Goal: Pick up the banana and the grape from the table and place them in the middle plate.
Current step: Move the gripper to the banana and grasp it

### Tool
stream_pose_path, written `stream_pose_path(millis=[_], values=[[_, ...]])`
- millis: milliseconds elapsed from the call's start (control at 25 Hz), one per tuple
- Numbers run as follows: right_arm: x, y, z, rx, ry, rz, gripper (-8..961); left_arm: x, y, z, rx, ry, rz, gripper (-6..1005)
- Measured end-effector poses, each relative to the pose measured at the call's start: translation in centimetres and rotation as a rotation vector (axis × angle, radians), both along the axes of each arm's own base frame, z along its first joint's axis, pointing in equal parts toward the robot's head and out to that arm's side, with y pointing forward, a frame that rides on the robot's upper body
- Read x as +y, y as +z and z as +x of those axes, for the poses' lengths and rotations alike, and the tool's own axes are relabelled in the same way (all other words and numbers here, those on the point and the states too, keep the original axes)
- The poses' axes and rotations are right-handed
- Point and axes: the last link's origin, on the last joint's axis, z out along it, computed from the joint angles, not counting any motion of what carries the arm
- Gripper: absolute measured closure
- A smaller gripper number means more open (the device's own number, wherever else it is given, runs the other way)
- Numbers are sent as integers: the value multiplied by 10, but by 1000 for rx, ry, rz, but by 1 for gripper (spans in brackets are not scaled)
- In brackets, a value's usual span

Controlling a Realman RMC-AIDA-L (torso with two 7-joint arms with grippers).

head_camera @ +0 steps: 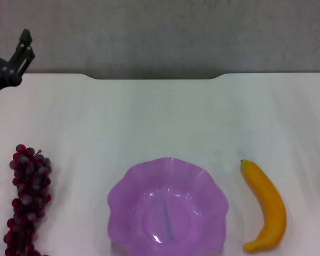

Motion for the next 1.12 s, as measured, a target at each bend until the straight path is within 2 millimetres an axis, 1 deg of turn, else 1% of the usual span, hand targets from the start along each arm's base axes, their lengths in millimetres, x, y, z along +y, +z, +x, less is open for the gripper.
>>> stream_pose_path(millis=[360, 480, 600, 680, 920, 1120], values=[[-2, 3, 1, 14, -14, 2, 376, -2, 1, -2, -11, 8, -1, 202], [-3, 10, 2, 23, -74, -12, 376, -3, 2, -2, -21, 16, -5, 202], [-1, 19, 0, 13, -161, -48, 376, -2, 4, 0, -30, 31, -12, 202], [0, 21, 0, 4, -210, -75, 375, -1, 5, 3, -30, 44, -19, 202], [3, 22, -14, -38, -286, -158, 375, 0, 15, 13, -42, 116, -36, 203], [5, 15, -24, -49, -319, -225, 375, 0, 24, 22, -20, 211, -57, 203]])
